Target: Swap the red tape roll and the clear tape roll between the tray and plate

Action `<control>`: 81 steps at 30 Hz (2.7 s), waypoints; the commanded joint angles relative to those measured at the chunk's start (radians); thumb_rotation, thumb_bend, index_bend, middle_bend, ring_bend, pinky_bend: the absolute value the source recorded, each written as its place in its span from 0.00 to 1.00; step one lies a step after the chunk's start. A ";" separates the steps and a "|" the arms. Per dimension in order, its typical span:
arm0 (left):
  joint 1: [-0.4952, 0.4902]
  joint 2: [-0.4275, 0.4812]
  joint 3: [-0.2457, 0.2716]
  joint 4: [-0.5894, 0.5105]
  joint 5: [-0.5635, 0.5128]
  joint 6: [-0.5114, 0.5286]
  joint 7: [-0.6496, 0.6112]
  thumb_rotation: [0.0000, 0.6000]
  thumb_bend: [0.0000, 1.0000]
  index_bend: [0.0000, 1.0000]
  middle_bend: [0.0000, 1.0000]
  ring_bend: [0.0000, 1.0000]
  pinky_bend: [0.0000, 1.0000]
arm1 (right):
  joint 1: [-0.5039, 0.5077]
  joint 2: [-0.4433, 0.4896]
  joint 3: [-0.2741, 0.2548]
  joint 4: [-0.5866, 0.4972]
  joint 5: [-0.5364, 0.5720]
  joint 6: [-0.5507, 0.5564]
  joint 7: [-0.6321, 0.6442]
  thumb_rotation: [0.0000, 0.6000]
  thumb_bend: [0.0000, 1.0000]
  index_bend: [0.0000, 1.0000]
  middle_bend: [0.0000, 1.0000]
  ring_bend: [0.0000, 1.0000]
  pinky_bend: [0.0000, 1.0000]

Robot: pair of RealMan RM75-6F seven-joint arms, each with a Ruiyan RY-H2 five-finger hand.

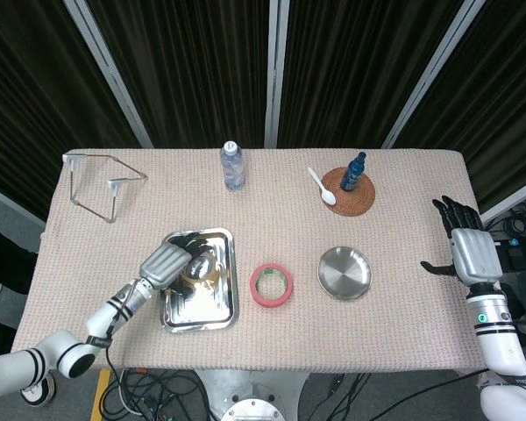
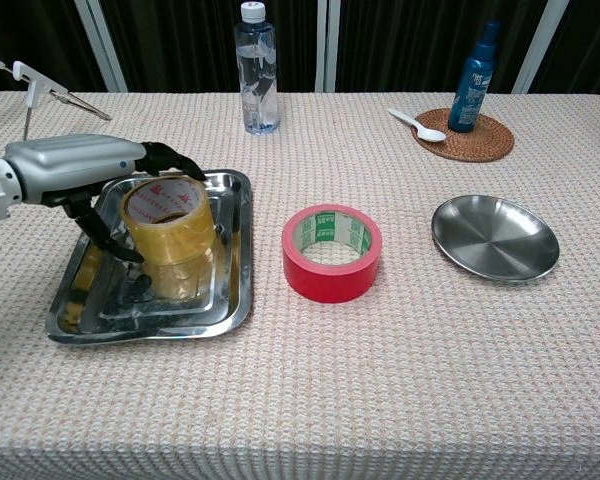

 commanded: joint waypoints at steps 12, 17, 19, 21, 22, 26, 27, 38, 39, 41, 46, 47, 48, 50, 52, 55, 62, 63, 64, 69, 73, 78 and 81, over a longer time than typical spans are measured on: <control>-0.092 0.006 -0.062 -0.036 0.000 0.011 0.059 1.00 0.21 0.29 0.25 0.16 0.32 | -0.039 0.012 0.022 0.022 -0.008 0.022 0.048 1.00 0.00 0.00 0.00 0.00 0.00; -0.193 -0.028 -0.113 -0.003 -0.003 -0.052 0.065 1.00 0.21 0.28 0.25 0.16 0.32 | -0.069 0.020 0.029 0.031 -0.006 0.042 0.094 1.00 0.00 0.00 0.00 0.00 0.00; -0.241 -0.073 -0.131 0.050 -0.015 -0.091 0.042 1.00 0.21 0.28 0.25 0.16 0.32 | -0.083 0.022 0.028 0.037 -0.008 0.049 0.114 1.00 0.00 0.00 0.00 0.00 0.00; -0.285 -0.126 -0.138 0.121 -0.018 -0.122 0.012 1.00 0.21 0.28 0.25 0.16 0.32 | -0.096 0.025 0.028 0.043 -0.011 0.056 0.132 1.00 0.00 0.00 0.00 0.00 0.00; -0.301 -0.149 -0.139 0.154 -0.017 -0.130 -0.003 1.00 0.21 0.28 0.25 0.16 0.32 | -0.101 0.026 0.029 0.045 -0.013 0.060 0.140 1.00 0.00 0.00 0.00 0.00 0.00; -0.354 -0.237 -0.132 0.290 -0.004 -0.148 -0.078 1.00 0.21 0.27 0.24 0.16 0.31 | -0.115 0.034 0.031 0.051 -0.022 0.065 0.160 1.00 0.00 0.00 0.00 0.00 0.00; -0.365 -0.259 -0.126 0.330 0.003 -0.145 -0.100 1.00 0.21 0.25 0.23 0.15 0.31 | -0.116 0.035 0.031 0.052 -0.025 0.063 0.162 1.00 0.00 0.00 0.00 0.00 0.00; -0.389 -0.325 -0.077 0.522 0.037 -0.092 -0.229 1.00 0.18 0.06 0.04 0.05 0.25 | -0.115 0.019 0.038 0.054 -0.050 0.056 0.159 1.00 0.00 0.00 0.00 0.00 0.00; -0.385 -0.325 -0.072 0.526 0.041 -0.078 -0.239 1.00 0.17 0.06 0.02 0.04 0.24 | -0.113 0.016 0.039 0.054 -0.050 0.052 0.156 1.00 0.00 0.00 0.00 0.00 0.00; -0.379 -0.318 -0.065 0.530 0.043 -0.061 -0.238 1.00 0.15 0.04 0.00 0.02 0.22 | -0.112 0.014 0.040 0.054 -0.050 0.049 0.153 1.00 0.00 0.00 0.00 0.00 0.00; -0.326 -0.236 -0.051 0.439 0.024 -0.014 -0.211 1.00 0.13 0.03 0.00 0.01 0.21 | -0.112 0.012 0.045 0.052 -0.056 0.050 0.151 1.00 0.00 0.00 0.00 0.00 0.00; -0.308 -0.209 -0.047 0.400 0.024 0.006 -0.204 1.00 0.12 0.03 0.00 0.01 0.21 | -0.112 0.012 0.046 0.053 -0.057 0.050 0.151 1.00 0.00 0.00 0.00 0.00 0.00; -0.284 -0.170 -0.038 0.340 0.027 0.036 -0.192 1.00 0.12 0.03 0.00 0.01 0.21 | -0.112 0.012 0.047 0.054 -0.057 0.048 0.151 1.00 0.00 0.00 0.00 0.00 0.00; -0.249 -0.108 -0.019 0.238 0.042 0.082 -0.173 1.00 0.11 0.04 0.03 0.01 0.21 | -0.112 0.013 0.049 0.057 -0.056 0.044 0.152 1.00 0.00 0.00 0.00 0.00 0.00; -0.220 -0.047 0.012 0.126 0.072 0.119 -0.148 1.00 0.11 0.04 0.07 0.01 0.21 | -0.110 0.014 0.053 0.058 -0.055 0.041 0.152 1.00 0.00 0.00 0.00 0.00 0.00; -0.208 -0.013 0.050 0.032 0.120 0.142 -0.104 1.00 0.11 0.05 0.08 0.01 0.21 | -0.109 0.016 0.057 0.057 -0.055 0.039 0.152 1.00 0.00 0.00 0.00 0.00 0.00; -0.234 -0.088 0.081 0.069 0.238 0.189 -0.033 1.00 0.11 0.07 0.08 0.01 0.21 | -0.115 0.026 0.067 0.053 -0.041 0.036 0.162 1.00 0.00 0.00 0.00 0.00 0.00; -0.241 -0.101 0.085 0.086 0.250 0.186 -0.023 1.00 0.11 0.07 0.08 0.01 0.21 | -0.116 0.028 0.069 0.054 -0.039 0.036 0.168 1.00 0.00 0.00 0.00 0.00 0.00; -0.247 -0.110 0.087 0.099 0.259 0.183 -0.012 1.00 0.11 0.07 0.08 0.01 0.21 | -0.117 0.029 0.070 0.056 -0.038 0.036 0.171 1.00 0.00 0.00 0.00 0.00 0.00; -0.286 -0.144 0.097 0.153 0.307 0.165 0.055 1.00 0.11 0.07 0.08 0.01 0.21 | -0.123 0.027 0.069 0.073 -0.038 0.030 0.191 1.00 0.00 0.00 0.00 0.00 0.00; -0.317 -0.158 0.114 0.169 0.352 0.157 0.079 1.00 0.11 0.07 0.08 0.01 0.20 | -0.126 0.022 0.066 0.086 -0.040 0.025 0.203 1.00 0.00 0.00 0.00 0.00 0.00; -0.361 -0.173 0.126 0.185 0.381 0.125 0.083 1.00 0.11 0.07 0.08 0.01 0.20 | -0.128 0.018 0.066 0.093 -0.048 0.024 0.210 1.00 0.00 0.00 0.00 0.00 0.00; -0.388 -0.184 0.120 0.208 0.377 0.096 0.075 1.00 0.11 0.07 0.08 0.01 0.20 | -0.129 0.017 0.066 0.093 -0.050 0.026 0.210 1.00 0.00 0.00 0.00 0.00 0.00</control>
